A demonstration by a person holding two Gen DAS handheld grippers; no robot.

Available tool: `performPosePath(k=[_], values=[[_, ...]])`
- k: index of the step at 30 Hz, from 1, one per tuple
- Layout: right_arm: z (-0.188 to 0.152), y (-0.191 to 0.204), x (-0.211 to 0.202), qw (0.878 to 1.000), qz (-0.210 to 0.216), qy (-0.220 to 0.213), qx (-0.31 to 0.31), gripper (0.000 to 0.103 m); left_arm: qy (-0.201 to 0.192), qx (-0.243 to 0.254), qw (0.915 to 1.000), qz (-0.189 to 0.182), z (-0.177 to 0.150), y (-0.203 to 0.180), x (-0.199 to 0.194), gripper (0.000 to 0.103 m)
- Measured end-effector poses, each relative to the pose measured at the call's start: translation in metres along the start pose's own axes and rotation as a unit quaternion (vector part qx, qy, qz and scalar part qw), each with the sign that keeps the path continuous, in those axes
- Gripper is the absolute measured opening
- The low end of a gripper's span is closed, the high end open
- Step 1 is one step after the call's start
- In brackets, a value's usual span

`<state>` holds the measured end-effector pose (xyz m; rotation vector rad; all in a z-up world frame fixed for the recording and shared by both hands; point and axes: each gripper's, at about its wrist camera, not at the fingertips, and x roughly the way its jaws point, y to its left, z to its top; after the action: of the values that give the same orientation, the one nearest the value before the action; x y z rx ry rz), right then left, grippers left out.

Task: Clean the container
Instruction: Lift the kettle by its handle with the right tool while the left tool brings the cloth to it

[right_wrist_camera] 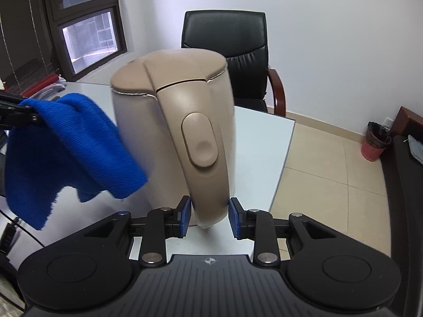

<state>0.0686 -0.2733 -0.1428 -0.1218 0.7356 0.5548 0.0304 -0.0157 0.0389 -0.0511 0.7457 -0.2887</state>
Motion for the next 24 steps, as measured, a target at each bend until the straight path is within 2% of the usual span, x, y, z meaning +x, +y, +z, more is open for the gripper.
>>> performPosePath(k=[7,14,16,19,24], values=[[-0.002,0.025,-0.012,1.000,0.010,-0.011,0.001,0.031,-0.009,0.024,0.9996,-0.008,0.008,-0.005,-0.002,0.012],[0.006,0.034,-0.015,1.000,-0.008,-0.006,-0.006,0.032,-0.029,0.034,0.9990,-0.003,0.041,-0.006,-0.009,0.012],[0.010,0.037,-0.017,1.000,-0.013,-0.014,-0.002,0.038,-0.039,0.042,0.9984,-0.002,0.050,-0.007,-0.012,0.012],[0.015,0.041,-0.019,0.999,-0.020,-0.025,0.006,0.040,-0.053,0.051,0.9972,-0.007,0.063,-0.009,-0.013,0.012],[0.018,0.042,-0.015,0.998,-0.033,-0.036,0.028,0.040,-0.051,0.070,0.9961,-0.013,0.076,-0.016,-0.001,0.012]])
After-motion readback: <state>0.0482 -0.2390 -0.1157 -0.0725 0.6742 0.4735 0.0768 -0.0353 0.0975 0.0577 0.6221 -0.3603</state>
